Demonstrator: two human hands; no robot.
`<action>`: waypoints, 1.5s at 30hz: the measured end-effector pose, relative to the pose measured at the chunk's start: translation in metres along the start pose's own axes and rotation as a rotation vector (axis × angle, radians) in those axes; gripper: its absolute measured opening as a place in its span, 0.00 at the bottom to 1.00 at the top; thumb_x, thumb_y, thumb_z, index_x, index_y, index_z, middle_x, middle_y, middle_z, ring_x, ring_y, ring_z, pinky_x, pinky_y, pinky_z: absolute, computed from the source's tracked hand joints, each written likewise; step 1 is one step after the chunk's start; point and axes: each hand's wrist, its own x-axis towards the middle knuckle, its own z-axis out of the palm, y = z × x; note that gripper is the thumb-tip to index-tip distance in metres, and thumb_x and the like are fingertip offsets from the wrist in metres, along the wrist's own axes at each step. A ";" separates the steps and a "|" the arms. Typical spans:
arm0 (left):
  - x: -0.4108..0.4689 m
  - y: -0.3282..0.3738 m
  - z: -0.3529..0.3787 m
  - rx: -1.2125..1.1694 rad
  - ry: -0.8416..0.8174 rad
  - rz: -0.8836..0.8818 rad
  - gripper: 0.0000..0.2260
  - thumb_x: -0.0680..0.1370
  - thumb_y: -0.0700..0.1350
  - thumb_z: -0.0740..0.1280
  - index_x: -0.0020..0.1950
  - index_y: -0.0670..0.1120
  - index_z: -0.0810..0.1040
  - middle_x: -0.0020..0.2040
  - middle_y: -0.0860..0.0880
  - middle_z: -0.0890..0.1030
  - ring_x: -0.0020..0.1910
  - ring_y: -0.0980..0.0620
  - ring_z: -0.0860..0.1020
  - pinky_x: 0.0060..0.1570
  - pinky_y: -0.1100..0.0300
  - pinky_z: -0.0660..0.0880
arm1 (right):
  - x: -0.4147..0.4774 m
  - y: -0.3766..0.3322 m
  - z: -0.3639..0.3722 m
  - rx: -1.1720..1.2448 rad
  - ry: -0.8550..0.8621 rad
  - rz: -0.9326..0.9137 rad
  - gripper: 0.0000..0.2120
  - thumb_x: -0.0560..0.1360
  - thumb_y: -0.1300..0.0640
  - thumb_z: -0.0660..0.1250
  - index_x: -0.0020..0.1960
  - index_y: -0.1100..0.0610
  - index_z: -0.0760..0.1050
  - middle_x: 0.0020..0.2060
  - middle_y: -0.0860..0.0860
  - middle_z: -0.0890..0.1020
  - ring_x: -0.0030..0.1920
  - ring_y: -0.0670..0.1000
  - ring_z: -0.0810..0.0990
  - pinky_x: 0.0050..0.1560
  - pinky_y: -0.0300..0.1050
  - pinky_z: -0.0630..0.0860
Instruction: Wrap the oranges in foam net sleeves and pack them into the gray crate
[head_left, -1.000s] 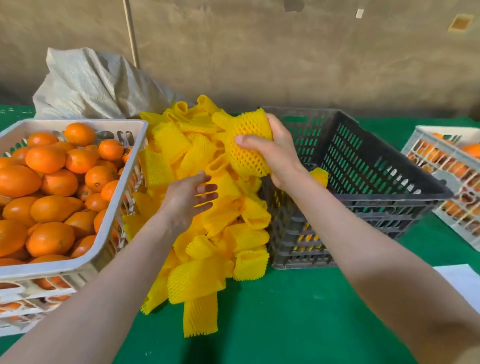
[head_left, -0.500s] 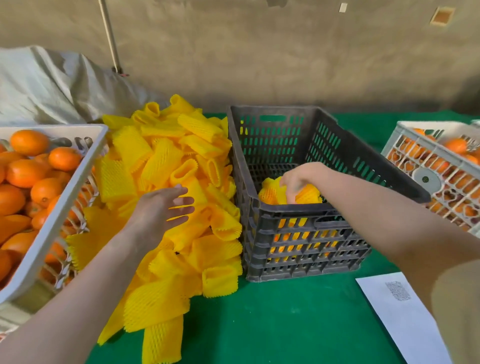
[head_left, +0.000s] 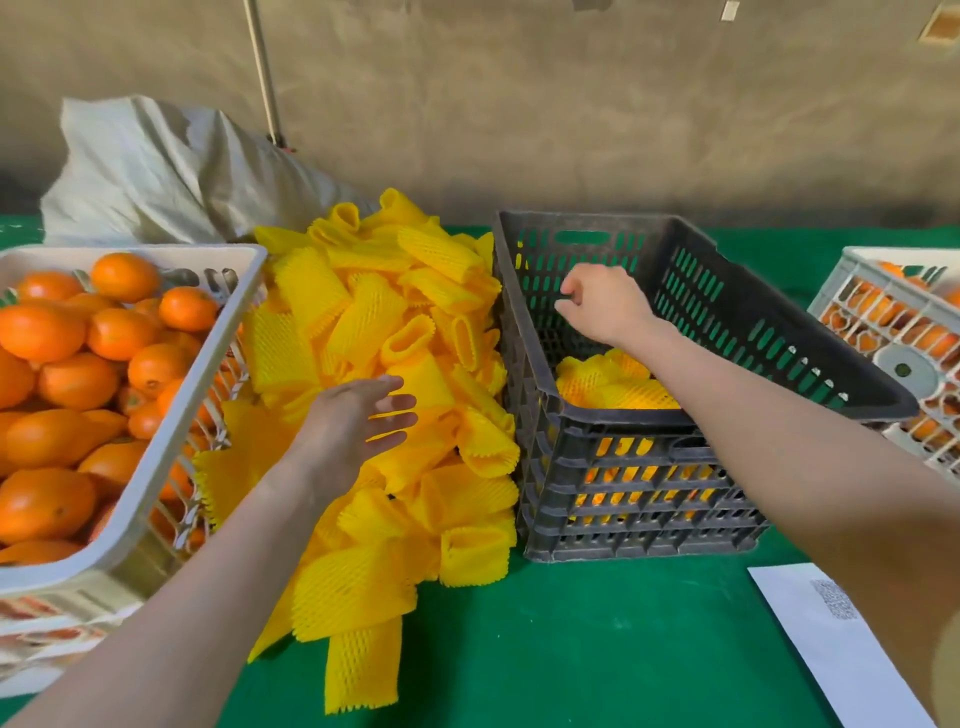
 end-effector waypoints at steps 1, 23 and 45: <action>-0.001 0.002 -0.002 -0.009 -0.001 0.006 0.07 0.80 0.44 0.62 0.52 0.43 0.78 0.44 0.45 0.82 0.43 0.46 0.81 0.48 0.53 0.76 | -0.004 -0.018 -0.007 0.126 0.189 -0.048 0.10 0.76 0.54 0.65 0.50 0.59 0.78 0.46 0.55 0.83 0.48 0.55 0.80 0.50 0.44 0.74; -0.041 0.017 -0.085 -0.148 0.092 0.005 0.12 0.80 0.44 0.63 0.61 0.40 0.74 0.51 0.43 0.80 0.46 0.46 0.81 0.43 0.54 0.77 | -0.080 -0.173 0.057 0.395 0.223 -0.326 0.09 0.78 0.62 0.60 0.55 0.64 0.74 0.43 0.62 0.81 0.43 0.64 0.79 0.40 0.52 0.68; -0.058 0.054 -0.160 0.033 0.131 0.316 0.09 0.80 0.49 0.64 0.48 0.45 0.80 0.41 0.46 0.81 0.37 0.50 0.78 0.38 0.57 0.75 | -0.090 -0.294 0.015 0.722 0.056 -0.458 0.06 0.73 0.65 0.69 0.50 0.60 0.78 0.44 0.45 0.78 0.48 0.43 0.75 0.48 0.23 0.66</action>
